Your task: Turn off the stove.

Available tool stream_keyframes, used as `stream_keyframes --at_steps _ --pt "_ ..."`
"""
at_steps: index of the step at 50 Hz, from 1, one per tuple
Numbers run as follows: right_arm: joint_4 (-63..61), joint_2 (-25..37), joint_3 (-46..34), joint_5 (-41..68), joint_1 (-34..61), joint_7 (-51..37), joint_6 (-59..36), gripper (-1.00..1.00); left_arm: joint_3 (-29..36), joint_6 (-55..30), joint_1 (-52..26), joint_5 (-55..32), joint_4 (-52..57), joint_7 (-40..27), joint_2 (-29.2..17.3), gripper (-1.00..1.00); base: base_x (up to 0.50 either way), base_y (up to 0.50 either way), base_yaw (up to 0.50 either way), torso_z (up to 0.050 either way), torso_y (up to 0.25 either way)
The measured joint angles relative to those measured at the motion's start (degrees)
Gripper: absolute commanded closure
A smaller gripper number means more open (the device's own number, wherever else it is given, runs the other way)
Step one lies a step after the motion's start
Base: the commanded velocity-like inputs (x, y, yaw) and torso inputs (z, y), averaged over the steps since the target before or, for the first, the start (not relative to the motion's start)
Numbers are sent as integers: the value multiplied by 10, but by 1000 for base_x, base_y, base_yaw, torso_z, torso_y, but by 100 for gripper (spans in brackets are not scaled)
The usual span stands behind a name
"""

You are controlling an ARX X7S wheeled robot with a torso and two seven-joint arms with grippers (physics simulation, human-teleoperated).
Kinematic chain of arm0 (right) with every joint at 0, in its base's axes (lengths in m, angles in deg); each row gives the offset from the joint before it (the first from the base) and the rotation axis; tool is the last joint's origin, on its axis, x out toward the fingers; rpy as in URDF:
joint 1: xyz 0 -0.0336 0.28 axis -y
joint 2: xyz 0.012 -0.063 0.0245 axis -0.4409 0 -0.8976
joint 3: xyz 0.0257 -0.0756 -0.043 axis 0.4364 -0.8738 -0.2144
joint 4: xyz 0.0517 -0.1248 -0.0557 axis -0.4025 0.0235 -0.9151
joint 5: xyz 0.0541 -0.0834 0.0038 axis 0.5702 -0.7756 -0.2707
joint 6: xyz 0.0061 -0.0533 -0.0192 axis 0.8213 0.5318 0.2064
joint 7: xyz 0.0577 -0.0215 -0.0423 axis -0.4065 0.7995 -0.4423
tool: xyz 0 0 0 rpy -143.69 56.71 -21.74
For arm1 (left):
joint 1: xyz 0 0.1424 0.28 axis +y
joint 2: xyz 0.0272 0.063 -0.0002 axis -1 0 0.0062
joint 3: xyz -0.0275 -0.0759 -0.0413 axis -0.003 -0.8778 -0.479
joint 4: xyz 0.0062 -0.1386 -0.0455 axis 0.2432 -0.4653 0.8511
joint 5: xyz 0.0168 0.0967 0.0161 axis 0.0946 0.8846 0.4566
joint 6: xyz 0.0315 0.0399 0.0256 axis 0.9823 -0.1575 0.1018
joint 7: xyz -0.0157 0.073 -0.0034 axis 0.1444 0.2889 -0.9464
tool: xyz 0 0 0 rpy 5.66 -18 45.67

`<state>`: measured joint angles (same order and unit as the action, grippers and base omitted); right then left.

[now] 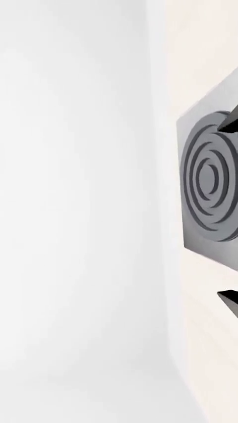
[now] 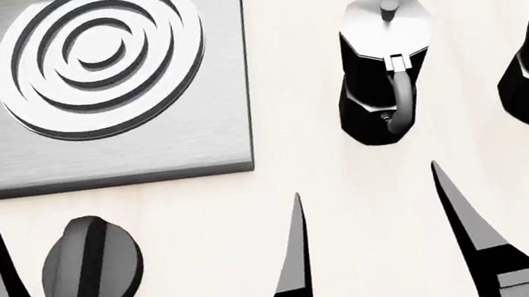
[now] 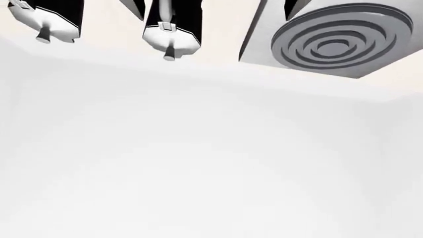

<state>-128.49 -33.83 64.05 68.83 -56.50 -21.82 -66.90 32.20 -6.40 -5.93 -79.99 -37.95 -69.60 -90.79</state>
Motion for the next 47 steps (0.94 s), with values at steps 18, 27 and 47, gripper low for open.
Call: stream_keyframes --at_steps 18,27,47 --pt "-42 -1 -5 3 42 0 -54 -100 -17 -8 -3 -14 38 -7 -9 -100 0 0 0 0 0" --pt "-56 -1 -6 6 60 1 -73 -100 -23 -18 -13 -23 54 -10 -11 -100 0 0 0 0 0" --pt "-89 -4 -6 20 109 0 -122 -100 -31 -40 -35 -41 86 -18 -16 -100 0 0 0 0 0"
